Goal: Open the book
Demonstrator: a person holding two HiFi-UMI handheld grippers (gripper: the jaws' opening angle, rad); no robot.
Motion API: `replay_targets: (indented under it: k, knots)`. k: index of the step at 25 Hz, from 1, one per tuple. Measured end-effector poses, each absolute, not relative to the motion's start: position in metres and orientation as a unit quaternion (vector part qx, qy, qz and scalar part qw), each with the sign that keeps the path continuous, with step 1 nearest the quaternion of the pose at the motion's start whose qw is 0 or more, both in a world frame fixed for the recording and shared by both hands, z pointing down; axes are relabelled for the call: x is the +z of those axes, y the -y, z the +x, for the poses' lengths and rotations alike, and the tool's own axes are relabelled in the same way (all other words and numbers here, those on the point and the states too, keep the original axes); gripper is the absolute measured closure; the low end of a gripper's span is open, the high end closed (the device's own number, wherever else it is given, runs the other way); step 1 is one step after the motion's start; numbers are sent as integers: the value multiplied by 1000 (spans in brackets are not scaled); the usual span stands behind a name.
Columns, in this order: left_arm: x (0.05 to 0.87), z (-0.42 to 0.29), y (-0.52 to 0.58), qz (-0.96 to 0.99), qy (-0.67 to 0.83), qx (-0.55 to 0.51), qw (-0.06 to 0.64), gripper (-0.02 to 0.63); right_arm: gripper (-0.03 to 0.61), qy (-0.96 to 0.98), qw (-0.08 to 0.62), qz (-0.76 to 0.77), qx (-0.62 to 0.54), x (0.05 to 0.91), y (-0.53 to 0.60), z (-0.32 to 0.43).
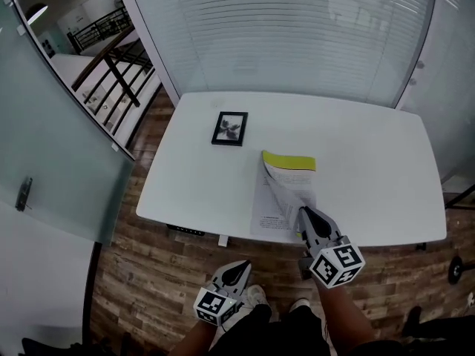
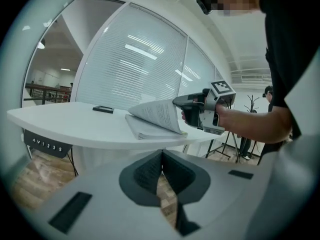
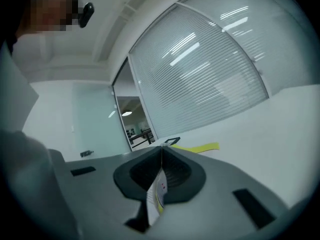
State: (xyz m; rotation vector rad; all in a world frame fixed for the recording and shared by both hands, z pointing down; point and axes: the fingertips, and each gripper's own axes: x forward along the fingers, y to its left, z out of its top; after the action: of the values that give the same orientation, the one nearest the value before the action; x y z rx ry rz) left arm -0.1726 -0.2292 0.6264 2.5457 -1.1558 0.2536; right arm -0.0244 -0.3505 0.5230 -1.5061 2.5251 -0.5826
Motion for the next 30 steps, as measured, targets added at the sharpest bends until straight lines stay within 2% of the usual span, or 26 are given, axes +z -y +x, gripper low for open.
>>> replay_targets:
  k: [6, 20, 23, 26, 30]
  knots:
    - [625, -161, 237, 894, 410, 96, 153, 600, 568, -783, 150, -550, -251, 525, 344, 30]
    - [627, -121, 227, 896, 404, 93, 156, 600, 567, -623, 399, -561, -372, 565, 305, 147]
    - [623, -108, 220, 901, 393, 102, 154, 600, 560, -591, 427, -576, -369, 569, 293, 173]
    - [616, -96, 214, 907, 384, 105, 141, 600, 555, -557, 426, -603, -380, 582, 277, 194]
    - [613, -90, 217, 902, 395, 100, 141, 600, 559, -507, 450, -585, -445, 603, 267, 201]
